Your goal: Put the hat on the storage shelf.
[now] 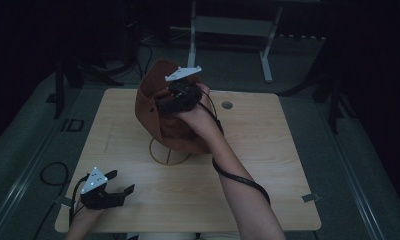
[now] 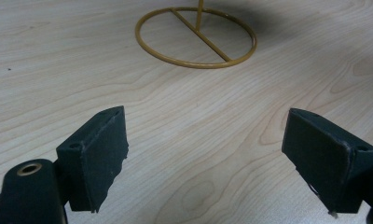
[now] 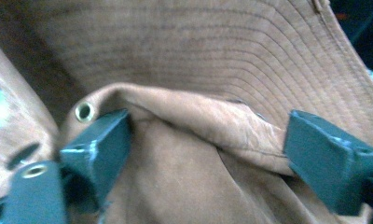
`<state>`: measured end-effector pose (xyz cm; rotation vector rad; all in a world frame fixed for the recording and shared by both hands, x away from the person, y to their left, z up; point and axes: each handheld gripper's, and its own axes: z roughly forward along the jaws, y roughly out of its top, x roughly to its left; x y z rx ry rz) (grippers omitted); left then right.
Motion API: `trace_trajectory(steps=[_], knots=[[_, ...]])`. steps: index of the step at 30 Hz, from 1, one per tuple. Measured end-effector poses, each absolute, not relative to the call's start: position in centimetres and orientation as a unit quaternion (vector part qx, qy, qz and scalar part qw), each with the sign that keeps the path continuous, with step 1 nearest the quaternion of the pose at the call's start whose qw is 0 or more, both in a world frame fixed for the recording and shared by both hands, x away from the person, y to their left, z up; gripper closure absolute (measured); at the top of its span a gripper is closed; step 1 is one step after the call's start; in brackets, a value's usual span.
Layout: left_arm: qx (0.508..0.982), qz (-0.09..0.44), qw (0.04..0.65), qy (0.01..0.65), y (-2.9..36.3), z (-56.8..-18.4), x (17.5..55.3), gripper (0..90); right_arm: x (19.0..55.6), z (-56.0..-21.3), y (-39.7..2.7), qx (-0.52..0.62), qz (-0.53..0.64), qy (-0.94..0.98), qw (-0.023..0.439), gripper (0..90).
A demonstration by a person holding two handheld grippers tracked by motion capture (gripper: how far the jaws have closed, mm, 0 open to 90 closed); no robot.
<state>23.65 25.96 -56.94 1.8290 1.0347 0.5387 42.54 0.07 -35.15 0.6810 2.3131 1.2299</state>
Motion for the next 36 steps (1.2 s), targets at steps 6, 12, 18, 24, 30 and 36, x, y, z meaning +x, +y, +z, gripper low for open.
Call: trace_trajectory(steps=[6, 12, 18, 24, 30, 36], knots=[[0.744, 0.220, 0.468, 0.423, 26.0, -56.9, 23.7, 15.0, 42.3, -35.4, 0.1, 0.245, 0.436, 0.836, 0.226, 10.6], [0.742, 0.219, 0.468, 0.428, 26.1, -57.1, 23.8, 15.0, 42.2, -34.8, -1.5, 0.239, 0.454, 0.837, 0.190, 10.7], [0.742, 0.219, 0.467, 0.428, 26.1, -57.0, 23.8, 15.0, 41.4, -34.1, -1.9, 0.234, 0.472, 0.826, 0.199, 10.9], [0.741, 0.219, 0.467, 0.430, 26.1, -57.1, 23.8, 15.0, 40.9, -34.2, -3.2, 0.233, 0.476, 0.821, 0.211, 11.0], [0.742, 0.218, 0.466, 0.430, 26.0, -57.1, 23.9, 15.0, 40.8, -34.6, -5.1, 0.243, 0.486, 0.813, 0.209, 11.0], [0.743, 0.219, 0.464, 0.430, 25.9, -57.2, 24.0, 15.0, 40.2, -35.3, -6.8, 0.231, 0.501, 0.811, 0.194, 11.0]])
